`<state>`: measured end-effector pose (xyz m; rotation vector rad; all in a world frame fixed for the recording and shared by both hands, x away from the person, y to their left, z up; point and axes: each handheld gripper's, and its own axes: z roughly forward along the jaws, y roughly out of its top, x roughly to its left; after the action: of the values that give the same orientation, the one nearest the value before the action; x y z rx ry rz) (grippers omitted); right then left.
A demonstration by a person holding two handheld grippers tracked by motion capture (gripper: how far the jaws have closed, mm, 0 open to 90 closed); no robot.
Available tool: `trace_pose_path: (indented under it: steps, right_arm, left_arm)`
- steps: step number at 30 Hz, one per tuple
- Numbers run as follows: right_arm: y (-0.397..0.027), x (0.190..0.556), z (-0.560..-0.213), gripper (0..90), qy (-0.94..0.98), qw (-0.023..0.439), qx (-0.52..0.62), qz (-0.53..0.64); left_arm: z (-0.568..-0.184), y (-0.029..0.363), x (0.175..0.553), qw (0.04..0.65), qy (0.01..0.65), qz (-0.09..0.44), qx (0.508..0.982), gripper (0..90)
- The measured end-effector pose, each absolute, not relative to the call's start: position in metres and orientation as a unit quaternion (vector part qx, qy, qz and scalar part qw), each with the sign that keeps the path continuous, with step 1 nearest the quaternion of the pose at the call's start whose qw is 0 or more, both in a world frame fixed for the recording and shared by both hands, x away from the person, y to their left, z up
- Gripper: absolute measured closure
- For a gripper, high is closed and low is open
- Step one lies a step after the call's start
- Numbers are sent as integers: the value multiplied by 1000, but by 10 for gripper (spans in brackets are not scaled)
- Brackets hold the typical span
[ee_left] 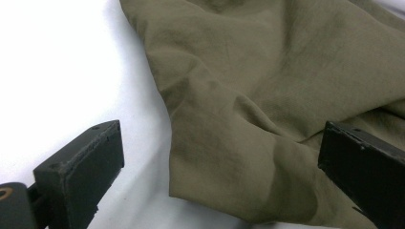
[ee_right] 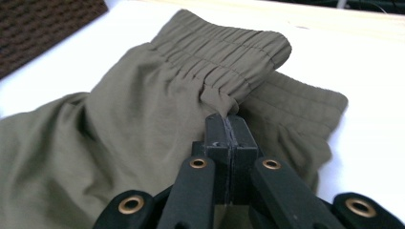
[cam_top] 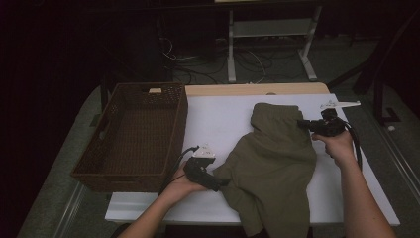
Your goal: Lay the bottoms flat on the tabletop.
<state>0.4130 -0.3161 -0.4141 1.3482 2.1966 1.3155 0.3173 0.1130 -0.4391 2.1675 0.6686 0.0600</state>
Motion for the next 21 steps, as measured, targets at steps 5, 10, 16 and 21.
trace_pose_path:
  steps: [5, 10, 16, 21]
  right_arm:
    - [-305, 412, -407, 885, 758, 121, 442, 464]
    - [-292, 410, -401, 885, 764, 119, 420, 475]
    - [-272, 409, -397, 885, 778, 114, 395, 475]
    - [-255, 407, -395, 886, 791, 111, 373, 471]
  left_arm:
    - [-439, 113, 317, 423, 267, 24, 866, 10]
    - [-439, 113, 317, 423, 267, 24, 866, 10]
    - [-439, 113, 318, 423, 267, 23, 866, 10]
    - [-439, 114, 318, 424, 267, 24, 865, 10]
